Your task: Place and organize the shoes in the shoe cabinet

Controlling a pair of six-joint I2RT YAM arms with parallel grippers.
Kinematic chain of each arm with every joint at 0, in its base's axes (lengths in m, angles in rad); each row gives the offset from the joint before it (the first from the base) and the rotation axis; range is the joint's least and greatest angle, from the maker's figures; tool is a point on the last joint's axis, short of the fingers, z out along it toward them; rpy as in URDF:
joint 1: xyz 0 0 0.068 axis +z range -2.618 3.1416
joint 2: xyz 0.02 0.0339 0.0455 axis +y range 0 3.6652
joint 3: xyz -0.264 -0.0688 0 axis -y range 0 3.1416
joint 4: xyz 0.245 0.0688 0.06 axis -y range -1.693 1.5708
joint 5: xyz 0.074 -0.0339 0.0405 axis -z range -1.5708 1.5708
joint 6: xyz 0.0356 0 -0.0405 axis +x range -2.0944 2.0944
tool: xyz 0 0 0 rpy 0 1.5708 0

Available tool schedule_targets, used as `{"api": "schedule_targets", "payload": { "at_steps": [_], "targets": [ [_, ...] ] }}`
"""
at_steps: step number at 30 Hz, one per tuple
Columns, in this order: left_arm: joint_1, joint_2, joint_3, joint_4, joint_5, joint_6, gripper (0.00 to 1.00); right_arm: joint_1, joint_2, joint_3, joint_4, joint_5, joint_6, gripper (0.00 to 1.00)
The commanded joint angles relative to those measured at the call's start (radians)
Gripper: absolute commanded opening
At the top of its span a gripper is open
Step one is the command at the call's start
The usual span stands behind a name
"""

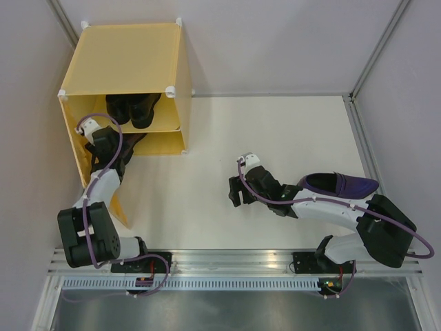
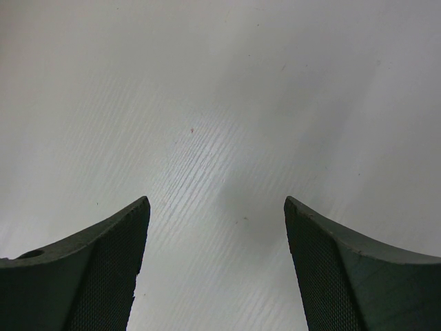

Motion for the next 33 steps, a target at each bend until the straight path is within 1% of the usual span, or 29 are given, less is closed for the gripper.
{"api": "schedule_targets", "payload": {
  "at_steps": [1, 7, 9, 11, 13, 17, 18, 20, 25, 33],
  "targets": [
    [0.060, -0.035, -0.040, -0.007, 0.004, -0.045, 0.67, -0.002, 0.004, 0.016, 0.026, 0.005, -0.003, 0.83],
    [0.123, -0.015, -0.041, -0.032, 0.036, -0.052, 0.70, -0.003, 0.005, 0.016, 0.029, -0.004, -0.002, 0.83],
    [0.126, -0.006, -0.037, -0.032, 0.064, -0.043, 0.70, -0.003, 0.004, 0.016, 0.029, -0.007, 0.000, 0.82],
    [0.128, 0.013, -0.031, -0.030, 0.079, -0.037, 0.74, -0.003, 0.002, 0.015, 0.029, -0.006, -0.002, 0.82],
    [0.129, 0.031, -0.023, -0.026, 0.111, -0.022, 0.80, -0.003, 0.000, 0.015, 0.029, -0.006, 0.000, 0.83],
    [0.128, 0.082, -0.015, -0.003, 0.188, 0.032, 0.83, -0.003, 0.004, 0.015, 0.029, -0.006, 0.000, 0.83],
    [0.128, 0.088, -0.015, 0.016, 0.234, 0.040, 0.84, -0.003, 0.004, 0.015, 0.029, -0.006, -0.002, 0.83],
    [0.129, 0.100, -0.014, 0.031, 0.272, 0.058, 0.86, -0.003, 0.004, 0.015, 0.029, -0.007, -0.002, 0.83],
    [0.126, 0.128, 0.011, 0.053, 0.373, 0.070, 0.91, -0.003, 0.004, 0.015, 0.029, -0.004, -0.003, 0.82],
    [0.126, 0.119, 0.034, 0.088, 0.423, 0.049, 0.91, -0.003, 0.013, 0.016, 0.031, -0.004, -0.002, 0.82]
  ]
}}
